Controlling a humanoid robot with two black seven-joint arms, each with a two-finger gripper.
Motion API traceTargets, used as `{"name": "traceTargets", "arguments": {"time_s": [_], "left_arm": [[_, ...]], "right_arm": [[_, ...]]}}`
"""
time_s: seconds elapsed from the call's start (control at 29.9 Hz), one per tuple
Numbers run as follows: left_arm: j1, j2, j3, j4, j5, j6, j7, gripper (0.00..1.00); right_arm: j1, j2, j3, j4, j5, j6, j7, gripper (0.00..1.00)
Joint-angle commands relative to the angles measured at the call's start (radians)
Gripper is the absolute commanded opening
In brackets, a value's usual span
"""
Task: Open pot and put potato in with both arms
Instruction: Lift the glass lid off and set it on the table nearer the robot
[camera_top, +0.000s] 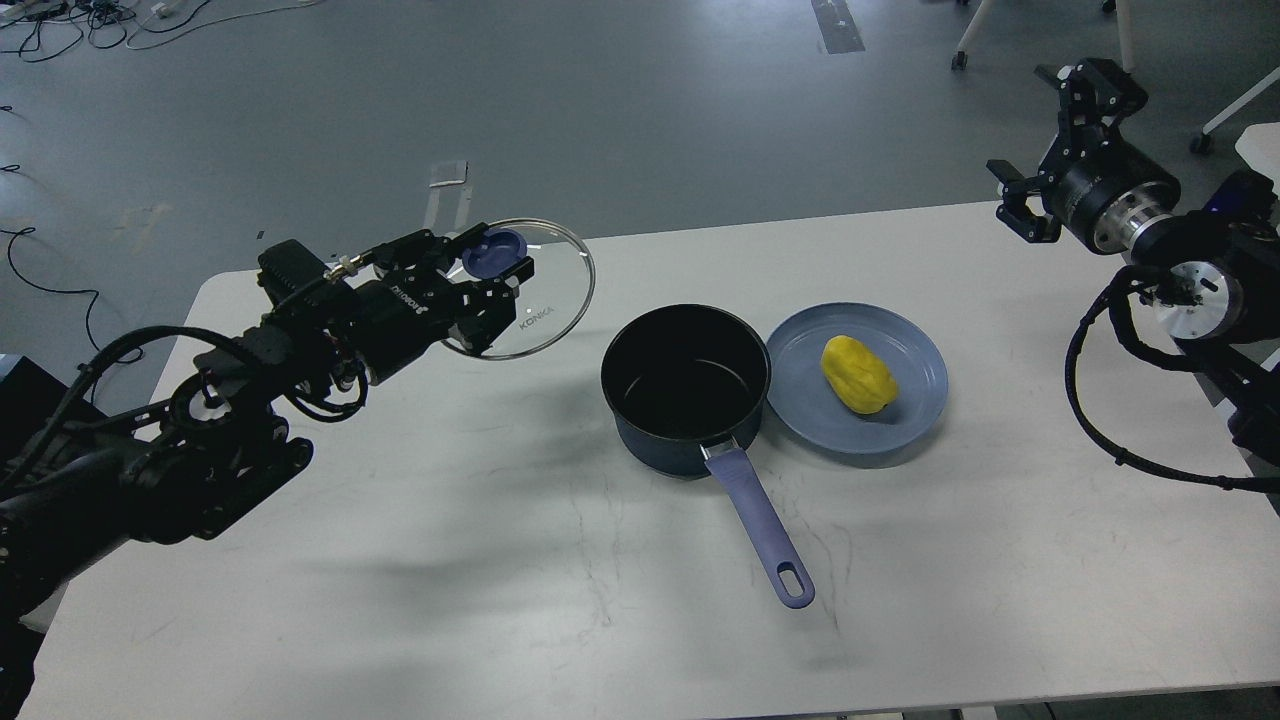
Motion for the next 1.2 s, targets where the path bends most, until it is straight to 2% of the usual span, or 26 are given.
{"name": "traceTargets", "arguments": {"time_s": [0.0,0.4,0.67,0.74,0.8,0.87,0.94,1.0,1.17], "left_arm": [[0.049,0.019,0.003,0.006,0.001,0.027,0.000,0.55],[0.216,0.030,0.003,0.019,0.004,0.027,0.000,0.55],[0.244,0.019,0.003,0.088,-0.004,0.027,0.000,0.58],[0.248,0.017,0.003,0.097,-0.008,0.027,0.000,0.60],[0.253,0.013,0.003,0.099,-0.010,0.027,0.000,0.71],[0.256,0.013,0.003,0.099,-0.011,0.027,0.000,0.73],[0.257,0.013,0.003,0.099,-0.010,0.027,0.000,0.79],[0.262,0.011,0.001,0.099,-0.015,0.027,0.000,0.97],[0.248,0.011,0.000,0.095,-0.056,0.027,0.000,0.98]], "right_arm": [[0.001,0.000,-0.002,0.001,0.000,0.000,0.000,1.00],[0.001,-0.008,-0.006,0.008,0.000,-0.005,-0.002,1.00],[0.001,-0.009,-0.021,0.008,0.000,-0.006,-0.002,1.00],[0.001,-0.008,-0.021,0.008,0.000,-0.006,0.000,1.00],[0.001,-0.009,-0.021,0.008,0.000,-0.006,0.000,1.00],[0.001,-0.008,-0.021,0.008,0.000,-0.006,0.000,1.00],[-0.001,-0.008,-0.021,0.008,0.000,-0.008,-0.002,1.00],[0.001,-0.008,-0.021,0.008,0.000,-0.006,0.000,1.00],[0.001,-0.009,-0.021,0.011,0.000,-0.006,0.000,1.00]]}}
